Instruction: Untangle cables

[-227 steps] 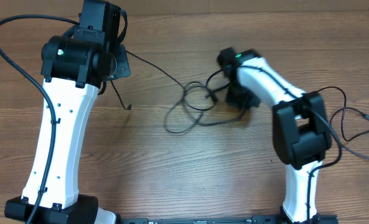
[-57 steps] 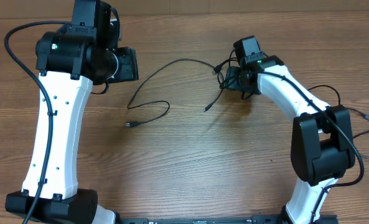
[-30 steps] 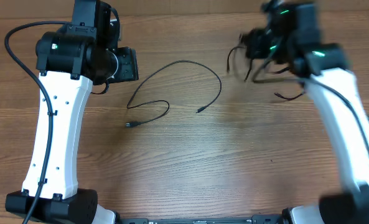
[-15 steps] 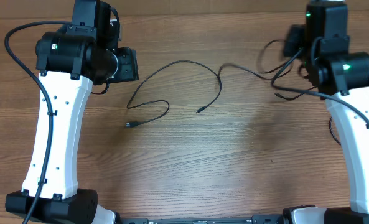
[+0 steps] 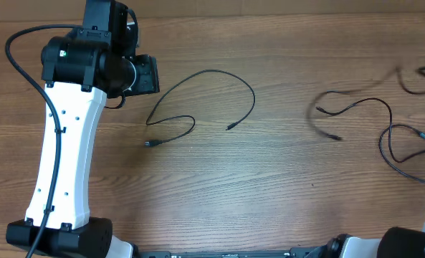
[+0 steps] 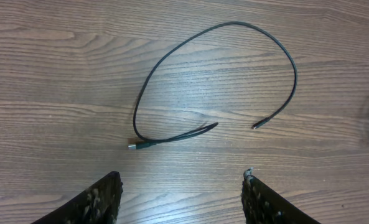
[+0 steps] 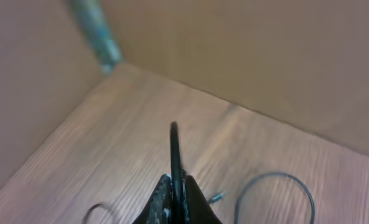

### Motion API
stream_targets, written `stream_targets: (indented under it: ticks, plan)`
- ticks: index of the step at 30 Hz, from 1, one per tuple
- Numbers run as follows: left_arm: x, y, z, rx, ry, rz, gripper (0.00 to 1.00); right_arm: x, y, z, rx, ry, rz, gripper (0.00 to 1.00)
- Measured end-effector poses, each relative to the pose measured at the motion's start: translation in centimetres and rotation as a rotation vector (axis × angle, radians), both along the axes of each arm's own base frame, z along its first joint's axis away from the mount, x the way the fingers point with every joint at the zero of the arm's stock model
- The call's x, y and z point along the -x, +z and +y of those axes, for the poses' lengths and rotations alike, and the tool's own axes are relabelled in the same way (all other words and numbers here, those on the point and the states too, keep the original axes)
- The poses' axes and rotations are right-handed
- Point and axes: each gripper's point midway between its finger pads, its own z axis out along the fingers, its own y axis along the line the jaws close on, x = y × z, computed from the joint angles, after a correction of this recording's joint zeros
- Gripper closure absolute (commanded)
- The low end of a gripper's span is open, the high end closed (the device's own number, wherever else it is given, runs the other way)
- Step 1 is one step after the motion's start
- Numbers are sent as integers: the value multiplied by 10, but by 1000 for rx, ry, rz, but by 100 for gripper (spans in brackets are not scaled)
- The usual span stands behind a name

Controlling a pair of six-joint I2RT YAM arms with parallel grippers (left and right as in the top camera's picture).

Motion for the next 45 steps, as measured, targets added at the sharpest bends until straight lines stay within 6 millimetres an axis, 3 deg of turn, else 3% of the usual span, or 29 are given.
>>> stream_targets:
  ticks: [4, 5, 6, 8, 9, 10, 12, 15, 20, 27, 33, 35, 39, 45]
  plan:
    - [0, 0, 0, 0, 0, 0, 38, 12, -3, -23, -104, -29, -103, 96]
    - [0, 0, 0, 0, 0, 0, 38, 11, -4, -24, -125, -20, -123, 91]
    - [0, 0, 0, 0, 0, 0, 38, 8, -4, -22, -152, 4, -145, 80]
    - [0, 0, 0, 0, 0, 0, 37, -2, -4, -14, -189, 65, -174, 39]
    - [0, 0, 0, 0, 0, 0, 36, -8, -3, -8, -200, 109, -181, 26]
    - [0, 0, 0, 0, 0, 0, 35, -15, -3, 1, -217, 161, -187, 16]
    - [0, 0, 0, 0, 0, 1, 34, -28, -3, 20, -243, 259, -191, 6]
    - [2, -1, 2, -8, 3, 11, 34, -49, -3, 58, -274, 446, -183, 5]
    - [9, -6, 18, -94, 45, 40, 33, -69, -14, 152, -349, 780, -98, 4]
    - [21, -10, 49, -200, 217, 88, 27, -68, -34, 281, -407, 1150, 55, 0]
    - [32, -23, 81, -190, 437, 156, 4, -61, -67, 386, -400, 1464, 205, 0]
    - [33, -25, 91, -177, 499, 164, 0, -56, -82, 418, -377, 1572, 265, 0]
    - [35, -25, 111, -151, 590, 171, 1, -45, -117, 473, -337, 1767, 375, 0]
    - [39, -26, 132, -127, 671, 179, 1, -45, -163, 523, -297, 1912, 449, 0]
